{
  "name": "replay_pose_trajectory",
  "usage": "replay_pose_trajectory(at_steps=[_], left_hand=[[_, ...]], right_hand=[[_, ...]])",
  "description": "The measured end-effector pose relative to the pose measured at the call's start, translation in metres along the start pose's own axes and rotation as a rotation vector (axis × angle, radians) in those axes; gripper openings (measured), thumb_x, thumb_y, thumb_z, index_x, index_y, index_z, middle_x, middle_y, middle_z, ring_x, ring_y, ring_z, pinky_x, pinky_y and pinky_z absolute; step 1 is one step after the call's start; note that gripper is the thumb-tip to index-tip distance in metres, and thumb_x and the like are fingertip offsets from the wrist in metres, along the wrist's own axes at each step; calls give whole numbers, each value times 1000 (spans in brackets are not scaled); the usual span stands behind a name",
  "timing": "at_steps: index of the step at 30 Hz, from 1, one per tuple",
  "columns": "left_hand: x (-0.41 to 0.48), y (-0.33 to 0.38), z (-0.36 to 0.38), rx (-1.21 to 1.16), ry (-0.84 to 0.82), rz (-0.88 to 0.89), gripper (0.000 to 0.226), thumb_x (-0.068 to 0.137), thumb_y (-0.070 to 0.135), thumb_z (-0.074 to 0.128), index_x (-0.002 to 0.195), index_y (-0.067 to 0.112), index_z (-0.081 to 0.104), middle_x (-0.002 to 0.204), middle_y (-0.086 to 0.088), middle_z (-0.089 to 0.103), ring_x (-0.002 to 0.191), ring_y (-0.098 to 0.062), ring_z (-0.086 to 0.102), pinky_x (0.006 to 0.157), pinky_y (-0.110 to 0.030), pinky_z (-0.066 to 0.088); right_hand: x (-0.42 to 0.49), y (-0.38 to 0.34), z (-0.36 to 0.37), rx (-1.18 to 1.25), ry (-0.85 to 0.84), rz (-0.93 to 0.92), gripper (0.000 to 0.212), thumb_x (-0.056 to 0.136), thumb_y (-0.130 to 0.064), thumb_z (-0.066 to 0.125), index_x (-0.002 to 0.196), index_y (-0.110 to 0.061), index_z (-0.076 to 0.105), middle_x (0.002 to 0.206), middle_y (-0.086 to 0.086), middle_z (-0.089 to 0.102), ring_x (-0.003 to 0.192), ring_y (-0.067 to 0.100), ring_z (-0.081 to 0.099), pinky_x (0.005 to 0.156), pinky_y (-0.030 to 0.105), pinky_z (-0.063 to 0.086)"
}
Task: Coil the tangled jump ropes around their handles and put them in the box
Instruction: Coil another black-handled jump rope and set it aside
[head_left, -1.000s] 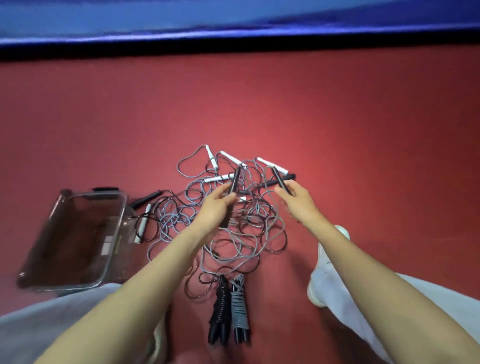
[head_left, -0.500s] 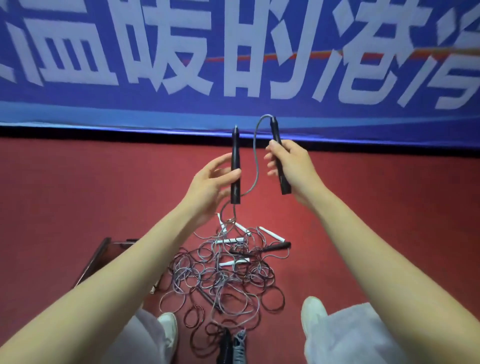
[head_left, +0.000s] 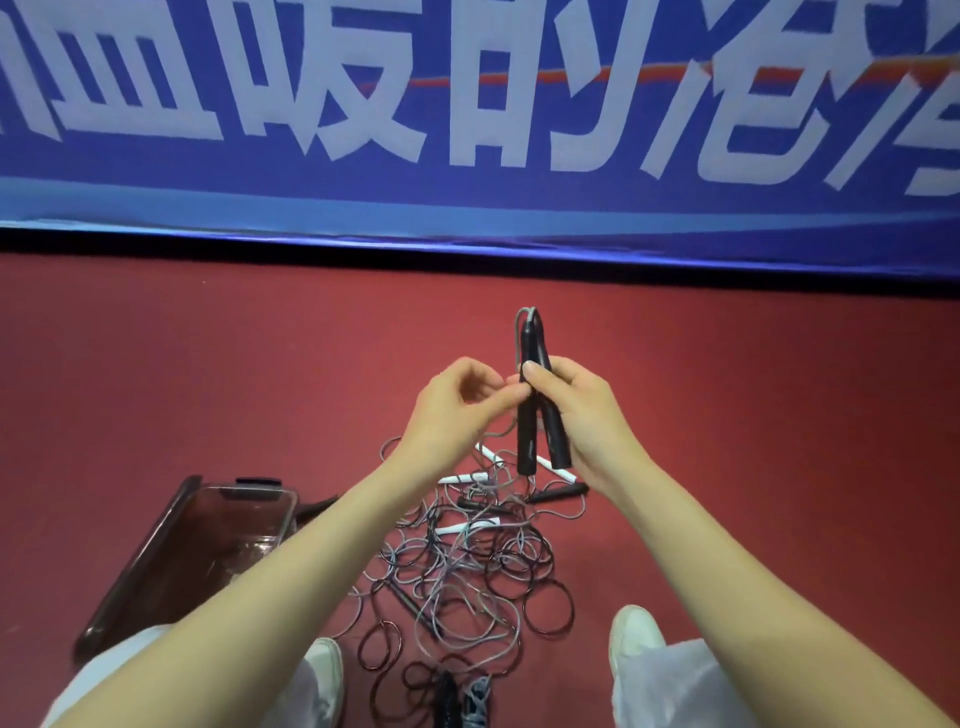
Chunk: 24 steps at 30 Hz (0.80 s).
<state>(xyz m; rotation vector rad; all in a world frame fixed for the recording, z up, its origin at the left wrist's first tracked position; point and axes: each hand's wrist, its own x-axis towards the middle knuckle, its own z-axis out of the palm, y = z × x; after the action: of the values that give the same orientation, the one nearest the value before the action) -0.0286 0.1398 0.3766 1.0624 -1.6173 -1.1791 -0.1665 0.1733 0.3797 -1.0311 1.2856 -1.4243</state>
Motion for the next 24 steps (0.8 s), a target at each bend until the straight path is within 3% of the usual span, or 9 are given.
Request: replay_pose_trajectory(at_steps=[3,6,8,10,13,17,21,24], left_hand=[[15,6,-13,40,158,197,6,95,25,59,99,21,56,98,7,59,87,1,55,81,-13,41],[22,4,-23,151,-3,374,18,100,26,49,116,27,57,119,8,58,113,3,52,99,-12,37],[22,-1,-22,249,-186,353,19,100,29,48,104,25,66,107,10,64,104,3,56,95,-17,40],[22,-7,-19,302,-325,256,28,99,35,50,88,20,71,85,5,67,82,-3,58,81,-27,46],[20,-10,-19,326,-391,119,38,96,45,53,78,14,66,60,4,53,59,-8,46,59,-26,37],[17,-5,-25,118,-454,5,34,88,51,57,74,20,64,55,3,38,56,-18,31,54,-30,26],[18,1,-31,-186,-331,-10,19,89,25,63,75,13,61,59,6,49,50,-8,33,53,-18,30],[21,1,-36,-358,-202,-73,22,92,20,61,72,13,58,62,4,49,50,-7,33,52,-18,29]], right_hand=[[-4,-7,-8,-162,-66,-15,8,94,-16,59,99,-12,65,89,6,72,74,16,70,66,28,56],[-9,-11,-16,-354,-208,59,7,93,-18,61,97,-14,66,87,6,73,69,13,68,65,29,54],[-10,-13,-21,-493,-320,98,5,92,-20,64,91,-17,67,78,1,73,66,12,66,64,30,52],[-11,-15,-26,-550,-379,126,6,91,-19,64,87,-16,67,69,-4,70,63,12,63,62,28,51],[-15,-17,-32,-535,-418,130,7,91,-15,64,94,-11,68,67,-7,69,63,9,63,60,21,50],[-18,-19,-34,-505,-416,119,11,93,-15,61,100,-9,67,74,-5,70,62,8,63,58,19,50],[-17,-21,-32,-407,-388,128,18,95,-17,57,109,-8,63,90,8,70,67,13,66,60,24,54],[-17,-14,-24,-484,-409,25,35,92,-22,62,126,-26,53,94,1,67,76,11,65,70,27,53]])
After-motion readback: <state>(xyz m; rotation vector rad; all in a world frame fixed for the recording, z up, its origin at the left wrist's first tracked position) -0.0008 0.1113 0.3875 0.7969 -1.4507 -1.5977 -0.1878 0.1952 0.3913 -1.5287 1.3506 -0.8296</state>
